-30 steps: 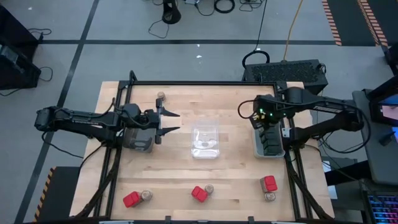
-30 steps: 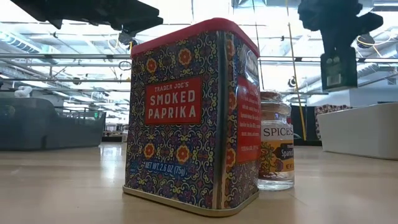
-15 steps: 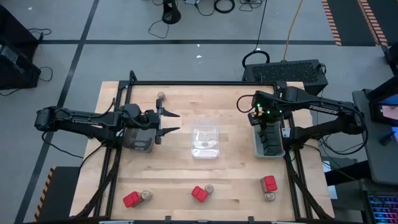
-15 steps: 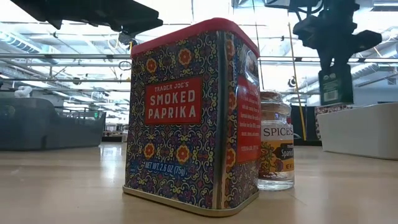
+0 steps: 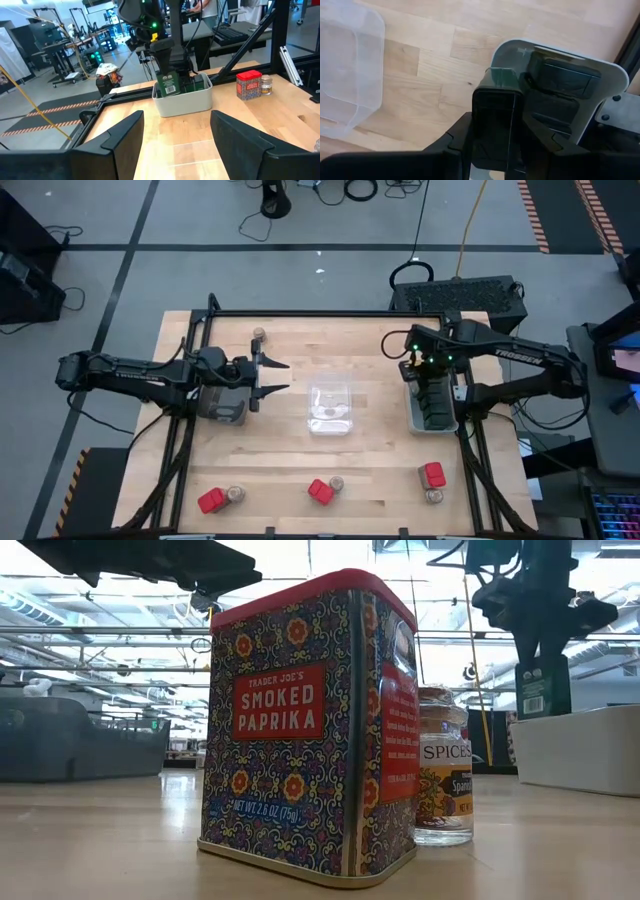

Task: Sort spices by type
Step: Put the black seasoning can into the gray bin, then put the red seasoning can into the transparent bin

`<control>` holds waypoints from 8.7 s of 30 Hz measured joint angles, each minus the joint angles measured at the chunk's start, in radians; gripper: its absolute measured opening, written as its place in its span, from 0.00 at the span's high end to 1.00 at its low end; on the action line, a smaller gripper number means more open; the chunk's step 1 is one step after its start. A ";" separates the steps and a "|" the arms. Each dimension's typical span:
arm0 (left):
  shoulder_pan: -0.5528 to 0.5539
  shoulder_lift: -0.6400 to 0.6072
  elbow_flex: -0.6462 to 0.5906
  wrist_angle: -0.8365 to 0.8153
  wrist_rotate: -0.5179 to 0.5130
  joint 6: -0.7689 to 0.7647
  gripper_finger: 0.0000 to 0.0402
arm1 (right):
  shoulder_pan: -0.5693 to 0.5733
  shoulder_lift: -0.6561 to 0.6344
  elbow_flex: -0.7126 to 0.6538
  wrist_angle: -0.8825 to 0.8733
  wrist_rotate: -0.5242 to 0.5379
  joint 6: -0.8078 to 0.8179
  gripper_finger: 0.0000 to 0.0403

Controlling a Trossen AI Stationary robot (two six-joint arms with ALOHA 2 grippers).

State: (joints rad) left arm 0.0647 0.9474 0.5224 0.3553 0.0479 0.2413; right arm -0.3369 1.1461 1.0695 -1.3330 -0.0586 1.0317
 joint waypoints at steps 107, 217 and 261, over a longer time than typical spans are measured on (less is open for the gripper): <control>0.000 0.000 0.000 -0.006 0.000 0.000 0.41 | 0.066 -0.029 -0.055 0.325 -0.042 0.007 0.57; -0.647 -0.136 0.153 -0.418 -0.577 -0.051 0.41 | 0.819 0.987 0.927 0.285 0.035 -0.136 0.38; -0.647 -0.136 0.153 -0.421 -0.577 -0.049 0.41 | 0.813 1.109 0.926 0.474 0.068 -0.096 0.33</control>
State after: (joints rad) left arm -0.5823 0.8112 0.6750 -0.0658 -0.5292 0.1921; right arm 0.4759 2.2555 1.9957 -0.8589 0.0097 0.9353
